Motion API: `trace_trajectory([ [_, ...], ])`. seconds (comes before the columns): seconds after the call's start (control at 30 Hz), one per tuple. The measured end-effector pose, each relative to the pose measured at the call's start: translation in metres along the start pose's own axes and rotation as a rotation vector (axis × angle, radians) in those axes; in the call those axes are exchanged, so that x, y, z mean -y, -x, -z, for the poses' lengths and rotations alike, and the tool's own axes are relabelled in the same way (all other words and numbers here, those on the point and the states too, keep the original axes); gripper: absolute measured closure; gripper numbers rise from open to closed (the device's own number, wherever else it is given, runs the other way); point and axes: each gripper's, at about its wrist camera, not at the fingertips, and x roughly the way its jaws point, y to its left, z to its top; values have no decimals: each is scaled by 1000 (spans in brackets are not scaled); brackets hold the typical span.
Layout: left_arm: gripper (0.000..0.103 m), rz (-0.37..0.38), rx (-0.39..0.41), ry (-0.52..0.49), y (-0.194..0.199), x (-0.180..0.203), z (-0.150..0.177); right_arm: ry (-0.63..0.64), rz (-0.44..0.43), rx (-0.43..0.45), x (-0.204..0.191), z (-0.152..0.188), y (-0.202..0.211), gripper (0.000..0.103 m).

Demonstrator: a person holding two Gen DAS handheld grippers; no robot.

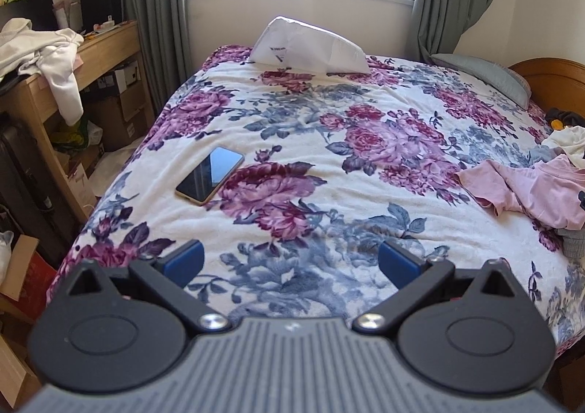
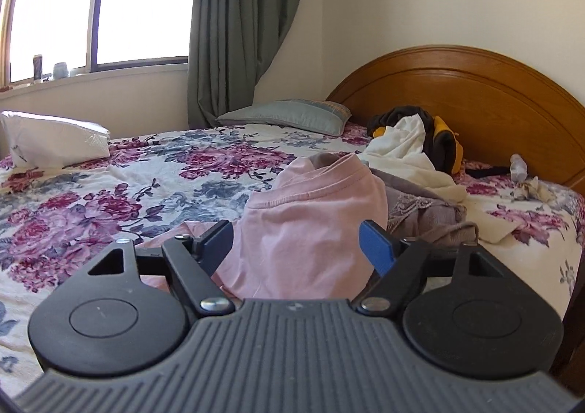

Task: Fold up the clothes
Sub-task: 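Move the right tool to the pink T-shirt and close on its edge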

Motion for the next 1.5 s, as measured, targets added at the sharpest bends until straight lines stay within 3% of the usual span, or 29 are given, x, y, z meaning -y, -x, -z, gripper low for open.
trace_trajectory([
  [0.3,0,2,-77,-35,-18,5,16,146,101,21,15,-10,-42,40],
  [0.6,0,3,-96,-52,-25,8,18,93,86,-7,38,-30,-74,40],
  [0.83,0,2,-112,-50,-32,11,23,-8,57,-83,57,-40,-97,40],
  [0.9,0,8,-113,-55,-31,12,24,-39,52,-112,62,-41,-103,47],
  [0.97,0,16,-115,-61,-29,13,24,-53,32,-142,63,-41,-106,79],
  [1.07,0,26,-111,-63,-26,14,25,-37,37,-169,59,-39,-105,92],
  [1.27,0,56,-84,-56,-11,13,25,39,-31,-123,44,-48,-72,95],
  [1.5,0,108,-34,-47,20,9,26,258,-3,51,3,-80,-10,95],
])
